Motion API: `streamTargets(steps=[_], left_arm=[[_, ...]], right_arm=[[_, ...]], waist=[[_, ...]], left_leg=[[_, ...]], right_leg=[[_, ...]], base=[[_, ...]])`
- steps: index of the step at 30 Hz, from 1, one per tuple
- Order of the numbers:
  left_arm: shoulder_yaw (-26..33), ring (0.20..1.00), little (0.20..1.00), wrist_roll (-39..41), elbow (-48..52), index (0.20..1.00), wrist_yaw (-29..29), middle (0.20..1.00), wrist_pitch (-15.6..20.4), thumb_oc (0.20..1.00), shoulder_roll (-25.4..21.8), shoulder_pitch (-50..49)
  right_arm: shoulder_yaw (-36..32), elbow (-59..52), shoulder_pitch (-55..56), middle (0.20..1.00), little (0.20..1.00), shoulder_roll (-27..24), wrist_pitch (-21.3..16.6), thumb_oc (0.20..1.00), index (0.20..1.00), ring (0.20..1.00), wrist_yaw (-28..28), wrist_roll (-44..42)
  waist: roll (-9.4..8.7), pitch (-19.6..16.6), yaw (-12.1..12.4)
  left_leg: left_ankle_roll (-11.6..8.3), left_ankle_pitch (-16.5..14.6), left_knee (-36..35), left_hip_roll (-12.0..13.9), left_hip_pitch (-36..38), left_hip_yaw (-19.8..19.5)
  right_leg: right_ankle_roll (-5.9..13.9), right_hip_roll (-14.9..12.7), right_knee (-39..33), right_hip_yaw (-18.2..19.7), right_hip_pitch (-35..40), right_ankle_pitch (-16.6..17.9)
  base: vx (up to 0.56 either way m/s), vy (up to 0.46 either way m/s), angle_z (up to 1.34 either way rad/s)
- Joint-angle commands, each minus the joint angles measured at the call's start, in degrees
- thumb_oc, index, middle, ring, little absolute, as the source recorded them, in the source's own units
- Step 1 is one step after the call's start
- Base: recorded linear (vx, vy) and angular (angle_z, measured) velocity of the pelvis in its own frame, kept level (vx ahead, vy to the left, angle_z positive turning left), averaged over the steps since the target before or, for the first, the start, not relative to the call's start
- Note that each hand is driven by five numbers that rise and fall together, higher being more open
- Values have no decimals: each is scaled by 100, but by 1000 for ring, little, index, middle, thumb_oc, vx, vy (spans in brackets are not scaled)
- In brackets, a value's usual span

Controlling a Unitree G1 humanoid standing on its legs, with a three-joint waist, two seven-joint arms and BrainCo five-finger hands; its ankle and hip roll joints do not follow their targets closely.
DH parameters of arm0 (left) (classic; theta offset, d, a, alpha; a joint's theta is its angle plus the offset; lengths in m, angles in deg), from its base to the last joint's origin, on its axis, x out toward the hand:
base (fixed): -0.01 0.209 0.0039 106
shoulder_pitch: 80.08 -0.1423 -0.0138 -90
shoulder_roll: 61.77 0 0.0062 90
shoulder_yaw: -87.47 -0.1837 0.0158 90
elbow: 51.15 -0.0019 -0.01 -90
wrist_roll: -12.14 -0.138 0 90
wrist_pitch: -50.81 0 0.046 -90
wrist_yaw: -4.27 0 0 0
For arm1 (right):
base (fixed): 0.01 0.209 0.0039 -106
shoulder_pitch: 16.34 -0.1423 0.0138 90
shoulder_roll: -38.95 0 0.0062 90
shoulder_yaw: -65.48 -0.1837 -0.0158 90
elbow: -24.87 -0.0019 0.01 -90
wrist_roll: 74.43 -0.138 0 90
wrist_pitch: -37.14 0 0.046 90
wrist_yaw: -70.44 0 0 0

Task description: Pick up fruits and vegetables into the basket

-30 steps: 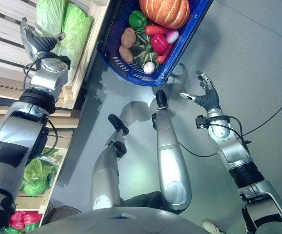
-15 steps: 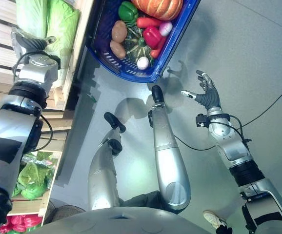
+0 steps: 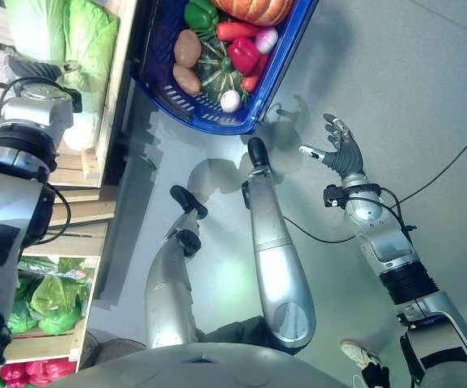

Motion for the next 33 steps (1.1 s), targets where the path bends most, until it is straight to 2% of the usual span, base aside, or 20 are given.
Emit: streamTargets(steps=[1,5,6,7,8,9,10,11,12,23,29,33], left_arm=[[183,1000,1000,617,-318,1000,-345,1000,25,1000,85,-300],[262,1000,1000,876,-412,1000,-572,1000,43,1000,99,-365],[279,849,849,865,-424,849,-625,849,92,849,115,-390],[284,784,784,878,-417,784,-639,784,91,784,121,-399],[287,580,580,870,-405,580,-652,580,67,580,142,-415],[273,495,495,840,-407,495,-722,495,25,495,164,-442],[272,470,470,833,-412,470,-741,470,26,470,169,-449],[258,253,253,810,-416,253,-801,253,-7,253,179,-456],[230,200,200,785,-398,200,-867,200,-14,200,191,-466],[100,200,200,381,-160,200,-1098,200,-20,200,364,-707],[248,200,200,302,55,200,-1043,200,87,200,428,-1013],[502,200,200,305,249,200,-1044,200,330,200,395,-1380]], right_arm=[[-66,-102,20,1000,1000,0,-40,1000,1000,1000,112,-146],[-102,-118,9,1000,1000,-16,-45,1000,1000,1000,177,-262],[-110,-133,4,1000,1000,-11,-22,1000,1000,1000,176,-265],[-111,-147,3,1000,1000,-15,-11,1000,1000,1000,177,-278],[-112,-153,2,1000,1000,-7,-8,1000,1000,1000,180,-293],[-111,-150,0,1000,1000,4,-20,1000,1000,1000,180,-307],[-109,-151,-6,1000,1000,6,-17,1000,1000,1000,181,-312],[-106,-159,-20,1000,1000,11,-7,1000,1000,1000,180,-337],[-103,-171,-41,1000,1000,14,10,1000,1000,1000,171,-390],[-198,-276,-23,1000,1000,-28,-81,1000,1000,1000,242,-564],[-327,-497,51,1000,1000,-18,-160,1000,1000,1000,386,-402],[-483,-689,183,1000,1000,-81,-206,1000,1000,1000,587,-246]], waist=[[-182,-143,-283],[-199,-143,-302],[-205,-143,-303],[-207,-143,-303],[-211,-143,-301],[-220,-143,-300],[-223,-143,-300],[-229,-143,-299],[-241,-143,-300],[-280,-143,-294],[-286,-143,-268],[-263,-143,-217]], left_leg=[[206,-841,1355,23,-664,17],[209,-876,1430,36,-726,19],[214,-885,1451,37,-753,11],[215,-887,1455,40,-759,10],[218,-894,1462,42,-770,10],[225,-906,1497,45,-805,5],[227,-908,1504,46,-812,4],[233,-912,1512,49,-826,3],[237,-915,1529,56,-849,-3],[270,-965,1549,46,-831,-11],[270,-962,1479,33,-572,-5],[267,-939,1351,-7,-233,19]], right_leg=[[269,194,-359,164,48,18],[263,208,-316,186,-13,11],[260,214,-314,192,-30,12],[258,217,-314,191,-36,15],[259,222,-306,191,-47,14],[256,230,-296,201,-74,19],[254,233,-292,200,-80,20],[251,240,-286,199,-89,19],[248,247,-276,206,-106,23],[234,292,-207,205,-115,-3],[228,263,-253,184,135,-28],[229,183,-337,123,456,-55]], base=[[18,32,-1],[0,0,0],[0,0,0],[0,0,0],[0,0,0],[0,0,0],[0,0,0],[0,0,0],[0,0,0],[0,-1,0],[-1,5,0],[-6,50,1]])
